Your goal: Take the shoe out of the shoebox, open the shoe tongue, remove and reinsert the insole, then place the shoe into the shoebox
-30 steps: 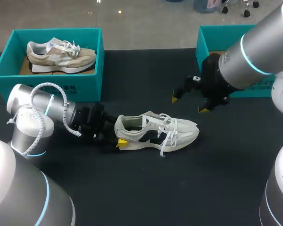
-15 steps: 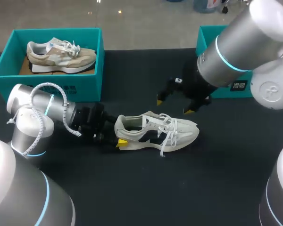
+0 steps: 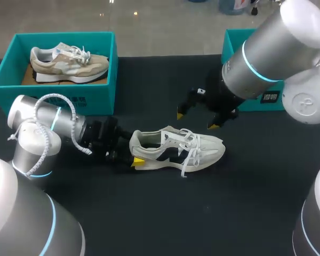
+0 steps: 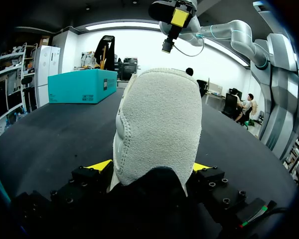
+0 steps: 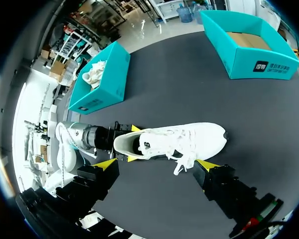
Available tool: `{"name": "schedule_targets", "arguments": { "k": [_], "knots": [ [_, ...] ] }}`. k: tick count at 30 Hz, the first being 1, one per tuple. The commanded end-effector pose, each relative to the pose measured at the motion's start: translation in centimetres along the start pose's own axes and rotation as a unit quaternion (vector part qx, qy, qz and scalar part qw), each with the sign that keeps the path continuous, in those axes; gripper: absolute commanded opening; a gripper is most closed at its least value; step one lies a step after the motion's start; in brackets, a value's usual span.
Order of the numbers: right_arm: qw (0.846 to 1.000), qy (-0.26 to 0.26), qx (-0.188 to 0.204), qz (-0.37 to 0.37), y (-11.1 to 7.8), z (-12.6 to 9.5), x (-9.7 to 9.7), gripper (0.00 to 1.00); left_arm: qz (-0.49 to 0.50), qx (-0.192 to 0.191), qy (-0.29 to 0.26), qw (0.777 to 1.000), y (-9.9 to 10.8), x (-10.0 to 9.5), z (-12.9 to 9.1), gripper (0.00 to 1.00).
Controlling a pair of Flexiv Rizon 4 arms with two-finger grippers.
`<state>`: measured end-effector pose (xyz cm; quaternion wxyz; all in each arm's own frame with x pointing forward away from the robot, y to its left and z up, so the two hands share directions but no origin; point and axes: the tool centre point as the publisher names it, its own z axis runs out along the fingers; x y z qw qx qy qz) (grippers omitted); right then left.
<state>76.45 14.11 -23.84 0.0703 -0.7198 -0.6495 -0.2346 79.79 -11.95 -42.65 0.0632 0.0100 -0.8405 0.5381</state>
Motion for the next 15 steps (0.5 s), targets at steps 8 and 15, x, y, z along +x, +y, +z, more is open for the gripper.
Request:
{"name": "schedule_targets", "arguments": {
  "k": [8,15],
  "knots": [
    [0.998,-0.06,-0.032,-0.007,-1.5,4.3,2.7,1.0,0.0,-0.001,0.001,1.0,0.3,-0.2,0.1,0.0],
    [0.996,-0.09,0.001,-0.004,-2.2,6.2,3.1,1.0,0.0,-0.001,0.001,1.0,0.3,-0.2,0.1,0.0]
  ]
}}
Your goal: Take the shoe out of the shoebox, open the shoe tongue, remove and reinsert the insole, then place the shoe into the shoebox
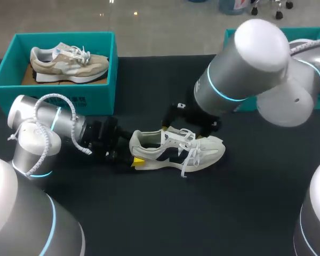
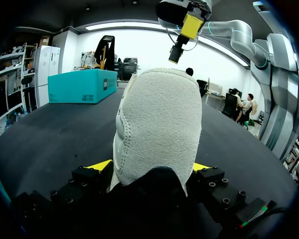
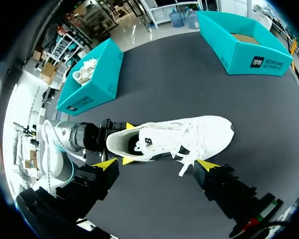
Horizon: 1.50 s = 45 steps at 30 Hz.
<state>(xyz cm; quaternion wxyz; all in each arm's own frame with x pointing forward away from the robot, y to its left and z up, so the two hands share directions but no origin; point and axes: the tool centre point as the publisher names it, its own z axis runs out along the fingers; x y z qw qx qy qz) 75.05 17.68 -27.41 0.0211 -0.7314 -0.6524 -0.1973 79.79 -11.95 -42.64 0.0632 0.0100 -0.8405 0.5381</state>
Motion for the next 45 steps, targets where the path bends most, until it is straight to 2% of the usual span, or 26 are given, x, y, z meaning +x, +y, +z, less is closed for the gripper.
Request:
{"name": "schedule_targets", "arguments": {
  "k": [1,5,8,11,15,22,27,36,40,45],
  "knots": [
    [0.999,-0.036,0.014,-0.005,0.1,2.1,1.8,1.0,0.0,-0.001,0.001,1.0,0.3,-0.2,0.1,0.0],
    [0.998,-0.055,0.009,-0.013,-0.4,3.3,2.1,1.0,0.0,-0.001,0.001,1.0,0.3,-0.2,0.1,0.0],
    [0.994,-0.096,0.002,-0.042,-0.5,4.4,2.2,1.0,0.0,-0.001,0.001,1.0,0.3,-0.2,0.1,0.0],
    [0.988,-0.134,-0.008,-0.069,-0.2,5.2,2.0,1.0,0.0,-0.001,0.001,1.0,0.3,-0.2,0.1,0.0],
    [0.984,-0.155,-0.001,-0.085,0.2,5.8,1.5,1.0,0.0,-0.001,0.001,1.0,0.3,-0.2,0.1,0.0],
    [0.977,-0.186,0.0,-0.109,0.7,6.3,1.2,1.0,0.0,-0.001,0.001,1.0,0.3,-0.2,0.1,0.0],
    [0.965,-0.231,0.0,-0.125,1.1,6.9,0.7,1.0,0.0,-0.001,0.001,1.0,0.3,-0.2,0.1,0.0],
    [0.955,-0.275,0.015,-0.111,1.9,7.6,-0.4,1.0,0.0,-0.001,0.001,1.0,0.3,-0.2,0.1,0.0],
    [0.951,-0.29,0.026,-0.107,2.0,7.9,-0.9,0.94,0.0,-0.001,0.001,1.0,0.3,-0.2,0.1,0.0],
    [0.945,-0.308,0.034,-0.105,2.0,7.9,-1.7,0.93,0.0,-0.001,0.001,1.0,0.3,-0.2,0.1,0.0]
  ]
}}
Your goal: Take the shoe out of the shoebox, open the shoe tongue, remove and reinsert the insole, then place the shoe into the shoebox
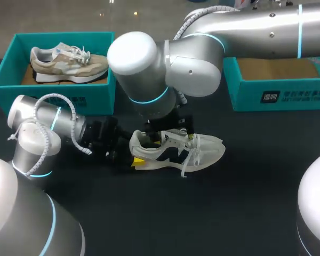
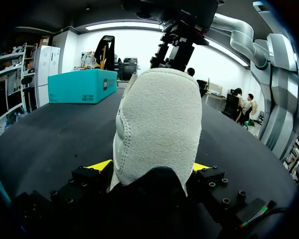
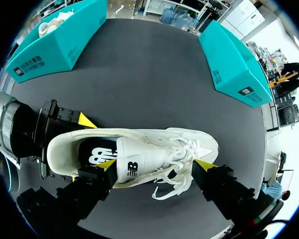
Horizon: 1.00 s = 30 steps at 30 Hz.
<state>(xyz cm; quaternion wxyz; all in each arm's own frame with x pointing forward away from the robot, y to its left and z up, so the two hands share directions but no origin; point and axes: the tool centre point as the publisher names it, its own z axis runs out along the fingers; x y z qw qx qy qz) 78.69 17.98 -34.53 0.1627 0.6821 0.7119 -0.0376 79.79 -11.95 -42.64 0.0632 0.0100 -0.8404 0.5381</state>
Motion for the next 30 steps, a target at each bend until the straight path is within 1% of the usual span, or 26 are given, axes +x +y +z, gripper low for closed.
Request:
{"name": "schedule_targets", "arguments": {
  "k": [1,4,7,9,11,15,17,19,22,30],
  "knots": [
    [1.0,-0.03,0.008,0.003,0.2,0.4,0.0,0.93,0.0,-0.001,0.0,1.0,0.3,-0.2,0.1,0.0],
    [0.999,-0.035,0.009,0.003,0.2,0.5,-0.3,0.91,0.0,-0.001,0.0,1.0,0.3,-0.2,0.1,0.0],
    [0.999,-0.034,0.009,0.006,0.3,0.3,-0.5,0.98,0.0,-0.001,0.0,1.0,0.3,-0.2,0.1,0.0],
    [1.0,-0.029,0.007,0.006,0.3,0.0,-0.4,1.0,0.0,-0.001,0.0,1.0,0.3,-0.2,0.1,0.0],
    [1.0,-0.025,0.005,0.003,0.2,-0.4,0.1,1.0,0.0,-0.001,0.0,1.0,0.3,-0.2,0.1,0.0],
    [1.0,-0.024,0.005,-0.008,0.0,-0.3,1.1,1.0,0.0,-0.001,0.0,1.0,0.3,-0.2,0.1,0.0],
    [0.999,-0.03,0.007,-0.019,-0.3,0.0,1.8,1.0,0.0,-0.001,0.0,1.0,0.3,-0.2,0.1,0.0],
    [0.999,-0.041,0.01,-0.028,-0.5,0.6,2.2,1.0,0.0,-0.001,0.0,1.0,0.3,-0.2,0.1,0.0],
    [0.998,-0.053,0.007,-0.032,-0.5,1.0,2.6,1.0,0.0,-0.001,0.0,1.0,0.3,-0.2,0.1,0.0],
    [0.996,-0.082,0.012,-0.021,-0.1,1.6,2.0,1.0,0.0,-0.001,0.0,1.0,0.3,-0.2,0.1,0.0]
  ]
}}
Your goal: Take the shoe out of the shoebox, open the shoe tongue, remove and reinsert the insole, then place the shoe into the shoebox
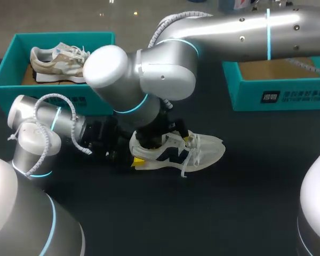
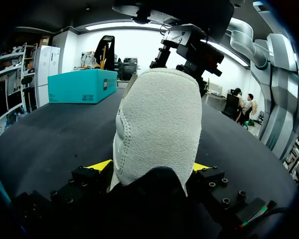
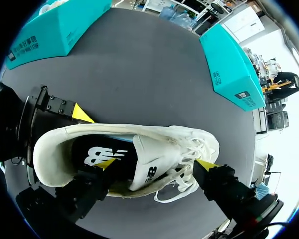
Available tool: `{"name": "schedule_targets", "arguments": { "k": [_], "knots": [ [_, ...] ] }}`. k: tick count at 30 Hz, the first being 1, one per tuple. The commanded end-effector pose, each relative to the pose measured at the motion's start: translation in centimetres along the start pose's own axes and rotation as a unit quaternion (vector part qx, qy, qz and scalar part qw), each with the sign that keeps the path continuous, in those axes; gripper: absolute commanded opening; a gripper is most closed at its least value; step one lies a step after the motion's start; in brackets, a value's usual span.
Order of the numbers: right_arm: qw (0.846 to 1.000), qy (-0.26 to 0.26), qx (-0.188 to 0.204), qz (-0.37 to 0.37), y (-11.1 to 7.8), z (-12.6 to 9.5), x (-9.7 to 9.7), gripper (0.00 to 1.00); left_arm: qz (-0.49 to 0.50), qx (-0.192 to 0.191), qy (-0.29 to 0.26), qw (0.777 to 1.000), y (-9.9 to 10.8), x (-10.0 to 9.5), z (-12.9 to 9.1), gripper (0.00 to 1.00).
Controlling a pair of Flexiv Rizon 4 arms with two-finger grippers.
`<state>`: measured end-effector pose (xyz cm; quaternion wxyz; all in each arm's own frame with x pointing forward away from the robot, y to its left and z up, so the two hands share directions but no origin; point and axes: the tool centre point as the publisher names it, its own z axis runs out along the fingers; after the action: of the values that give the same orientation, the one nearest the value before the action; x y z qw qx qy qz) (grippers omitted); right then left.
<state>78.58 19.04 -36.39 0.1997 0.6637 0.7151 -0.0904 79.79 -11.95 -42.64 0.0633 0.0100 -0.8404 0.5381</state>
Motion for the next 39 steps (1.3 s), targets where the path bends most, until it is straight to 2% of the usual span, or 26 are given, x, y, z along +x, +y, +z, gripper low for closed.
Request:
{"name": "schedule_targets", "arguments": {
  "k": [1,9,16,28,34,36,37,38,39],
  "knots": [
    [1.0,-0.024,0.003,0.002,0.3,0.1,0.4,1.0,0.0,-0.001,0.0,1.0,0.3,-0.2,0.1,0.0],
    [0.999,-0.042,0.011,0.011,0.5,-0.1,-1.0,1.0,0.0,-0.001,0.0,1.0,0.3,-0.2,0.1,0.0],
    [0.998,-0.048,0.021,0.027,0.8,-0.3,-3.2,1.0,0.0,-0.001,0.0,1.0,0.3,-0.2,0.1,0.0],
    [0.998,-0.032,0.029,0.05,0.9,-2.0,-5.7,1.0,0.0,-0.001,0.0,1.0,0.3,-0.2,0.1,0.0],
    [0.998,-0.01,0.036,0.058,0.8,-2.4,-6.1,1.0,0.0,-0.001,0.0,1.0,0.3,-0.2,0.1,0.0],
    [0.997,-0.002,0.037,0.063,0.8,-2.5,-6.1,0.85,0.0,-0.001,0.0,1.0,0.3,-0.2,0.1,0.0],
    [0.997,0.0,0.038,0.063,0.8,-2.5,-6.1,0.69,0.0,-0.001,0.0,1.0,0.3,-0.2,0.1,0.0],
    [0.997,0.002,0.039,0.064,0.8,-2.5,-6.1,0.48,0.0,-0.001,0.0,1.0,0.3,-0.2,0.1,0.0],
    [0.997,0.013,0.042,0.065,0.8,-2.6,-6.1,0.45,0.0,-0.001,0.0,1.0,0.3,-0.2,0.1,0.0]
  ]
}}
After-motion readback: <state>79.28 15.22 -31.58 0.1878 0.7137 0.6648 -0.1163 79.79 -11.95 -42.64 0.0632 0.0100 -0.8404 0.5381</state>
